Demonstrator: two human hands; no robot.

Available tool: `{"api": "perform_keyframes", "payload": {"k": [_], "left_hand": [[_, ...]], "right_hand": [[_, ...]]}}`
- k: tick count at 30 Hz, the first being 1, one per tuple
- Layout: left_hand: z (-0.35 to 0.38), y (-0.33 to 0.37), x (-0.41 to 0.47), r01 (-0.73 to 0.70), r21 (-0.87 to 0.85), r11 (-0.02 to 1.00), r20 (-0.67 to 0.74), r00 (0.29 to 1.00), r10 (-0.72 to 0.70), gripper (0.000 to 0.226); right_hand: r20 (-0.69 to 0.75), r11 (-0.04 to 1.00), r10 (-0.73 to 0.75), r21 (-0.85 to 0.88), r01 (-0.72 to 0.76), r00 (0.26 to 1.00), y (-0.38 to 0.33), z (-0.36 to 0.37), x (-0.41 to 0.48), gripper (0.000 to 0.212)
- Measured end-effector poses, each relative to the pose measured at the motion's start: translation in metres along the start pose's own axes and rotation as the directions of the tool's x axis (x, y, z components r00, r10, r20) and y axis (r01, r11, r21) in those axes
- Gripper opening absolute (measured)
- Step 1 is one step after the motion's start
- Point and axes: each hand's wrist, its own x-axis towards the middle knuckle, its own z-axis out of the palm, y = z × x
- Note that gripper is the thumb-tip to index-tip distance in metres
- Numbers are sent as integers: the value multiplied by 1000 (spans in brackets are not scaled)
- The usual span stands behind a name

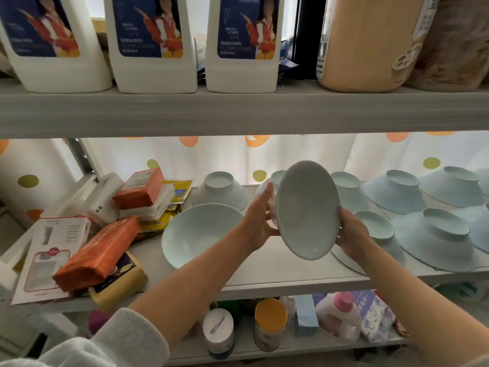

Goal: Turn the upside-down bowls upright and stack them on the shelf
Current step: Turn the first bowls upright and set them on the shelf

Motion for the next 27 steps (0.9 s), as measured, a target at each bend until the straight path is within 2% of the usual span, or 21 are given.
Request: {"api": "perform_keyframes", "payload": {"k": [4, 7, 9, 12, 14, 17, 20, 23, 24, 27], "left_hand": [[-26, 22, 0, -25, 27, 999, -99, 995, 27, 77], [-45, 33, -6, -88, -78, 993, -293, 954, 62, 70], [-59, 39, -13, -155, -71, 985, -459, 882, 105, 55], [-85, 38, -22, -175, 81, 981, -655, 732, 185, 47], [-103, 31, -26, -125, 170, 977, -708, 674, 210, 39], [-124, 15, -35, -106, 186, 977, -747, 631, 210, 28], [-138, 3, -41, -46, 231, 972, -770, 602, 212, 43], [-152, 0, -46, 209, 383, 900, -825, 516, 231, 55], [-156, 0, -47, 253, 397, 882, -834, 501, 231, 56], [-157, -2, -51, 245, 389, 888, -829, 514, 222, 55]], "right_hand": [[12, 986, -89, -141, 90, 996, -17, 37, 9, 20], [48, 966, -106, -232, 115, 993, -20, 73, 10, 18], [84, 960, -86, -258, 105, 993, -16, 97, 6, 19], [168, 943, -46, -317, 98, 985, -3, 127, 1, 25], [208, 897, -47, -421, 133, 977, 8, 141, -1, 37], [265, 729, -87, -640, 243, 960, 25, 157, -2, 56], [311, 586, -133, -741, 328, 941, 37, 169, -8, 58], [300, 553, -146, -766, 329, 943, 47, 178, -11, 57], [289, 557, -147, -766, 321, 946, 50, 179, -11, 58], [236, 605, -134, -750, 268, 962, 56, 179, -12, 60]]}}
